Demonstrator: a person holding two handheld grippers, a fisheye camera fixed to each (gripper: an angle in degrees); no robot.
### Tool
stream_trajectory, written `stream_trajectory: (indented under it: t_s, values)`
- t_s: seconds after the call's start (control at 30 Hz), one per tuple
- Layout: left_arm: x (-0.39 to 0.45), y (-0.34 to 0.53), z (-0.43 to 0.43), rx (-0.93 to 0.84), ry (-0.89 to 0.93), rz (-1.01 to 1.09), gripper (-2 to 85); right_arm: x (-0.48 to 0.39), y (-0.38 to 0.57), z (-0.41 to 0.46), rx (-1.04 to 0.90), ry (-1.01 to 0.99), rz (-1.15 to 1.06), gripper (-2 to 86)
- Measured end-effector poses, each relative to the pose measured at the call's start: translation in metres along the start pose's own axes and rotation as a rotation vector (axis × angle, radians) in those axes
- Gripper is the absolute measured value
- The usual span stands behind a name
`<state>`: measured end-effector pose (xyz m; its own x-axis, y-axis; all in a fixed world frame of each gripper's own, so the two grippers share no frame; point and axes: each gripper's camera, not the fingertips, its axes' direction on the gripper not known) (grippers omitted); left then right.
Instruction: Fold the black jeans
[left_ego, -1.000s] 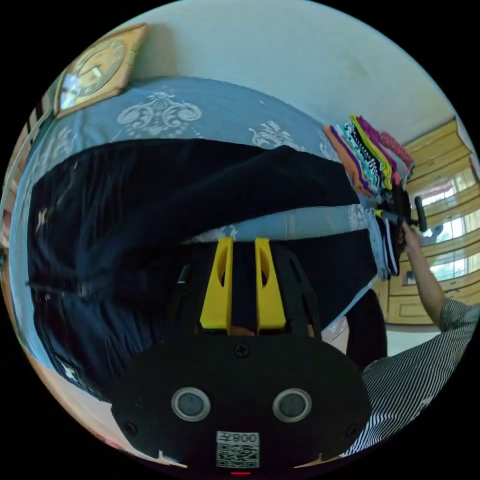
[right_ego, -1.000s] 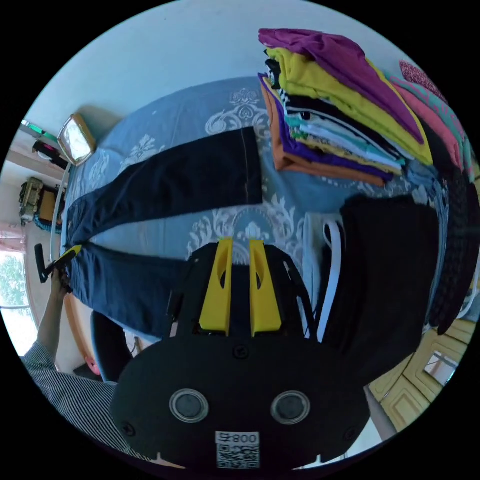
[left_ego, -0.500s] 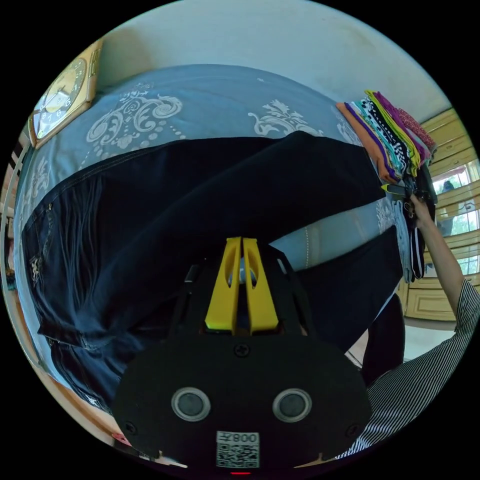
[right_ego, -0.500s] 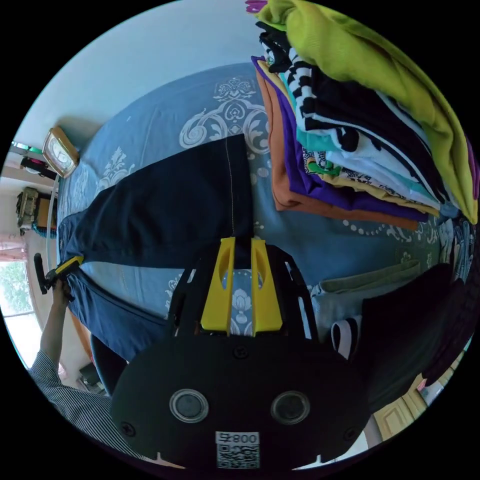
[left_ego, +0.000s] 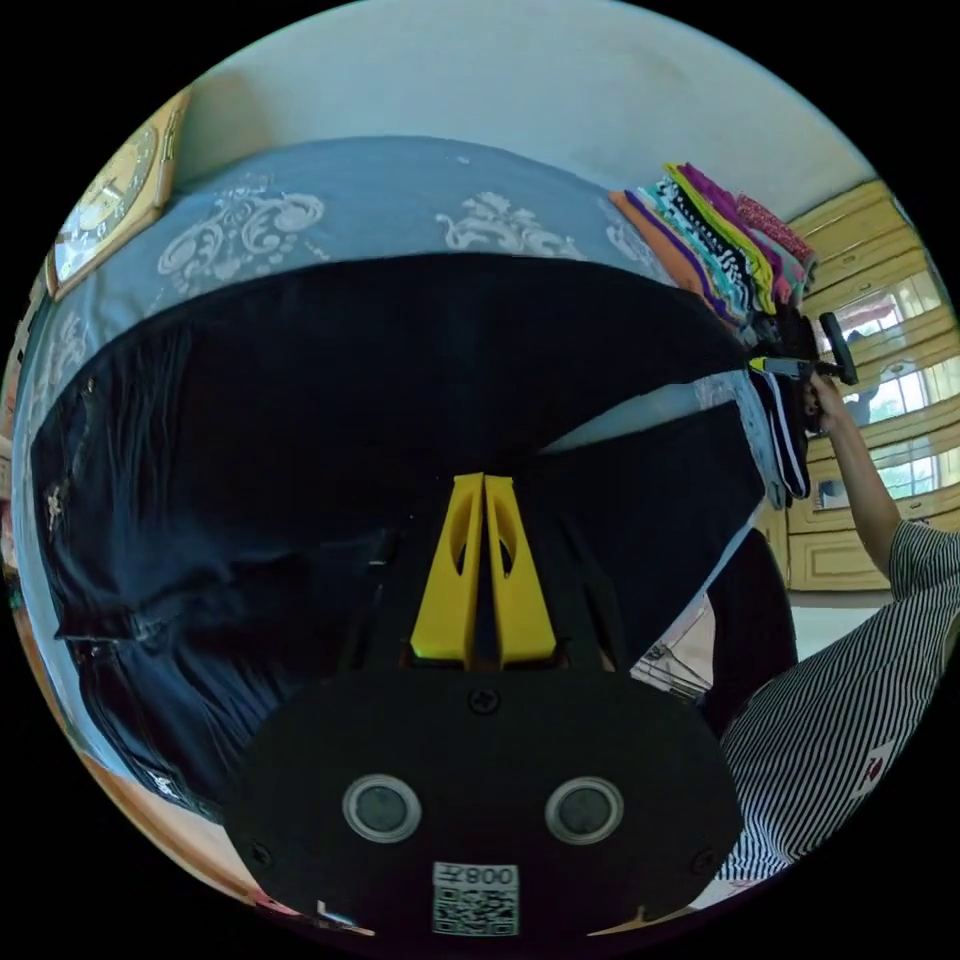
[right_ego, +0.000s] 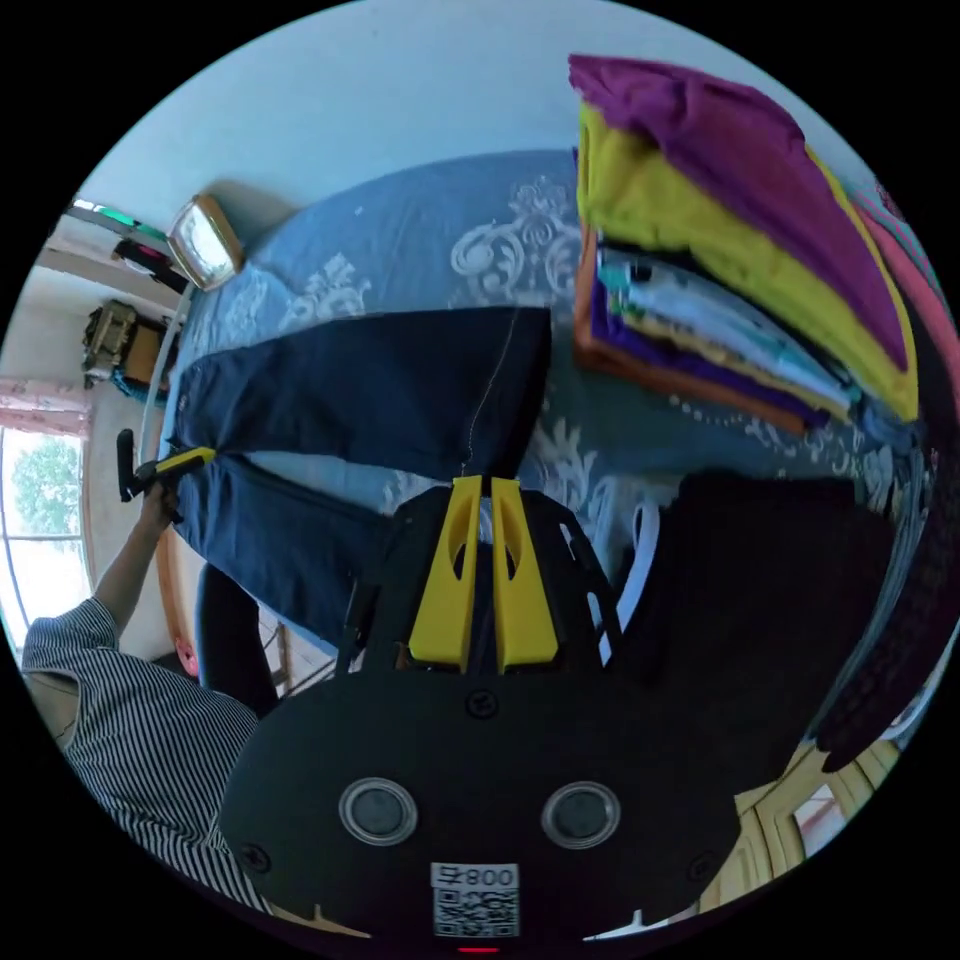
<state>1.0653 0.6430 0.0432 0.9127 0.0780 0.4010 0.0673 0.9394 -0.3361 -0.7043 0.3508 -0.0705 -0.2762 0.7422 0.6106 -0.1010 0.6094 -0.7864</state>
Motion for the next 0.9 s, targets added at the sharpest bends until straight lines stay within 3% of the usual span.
stream_trajectory:
  t_s: [0.1, 0.2, 0.5, 0.9]
  values:
    - [-0.007, -0.004, 0.003, -0.024, 0.038, -0.056, 0.2, 0.002, 0.005, 0.051, -0.138, 0.018, 0.05, 0.9]
    - [-0.012, -0.014, -0.009, -0.012, 0.077, -0.077, 0.5, -0.003, 0.002, 0.066, -0.131, 0.065, 0.112, 0.5]
    - [-0.008, -0.064, -0.05, 0.115, 0.076, 0.022, 4.7, -0.054, -0.046, 0.046, 0.095, 0.093, 0.073, 4.2]
    - [-0.03, -0.185, -0.021, 0.106, 0.04, -0.021, 4.9, -0.148, -0.176, 0.1, 0.144, 0.165, -0.018, 4.6]
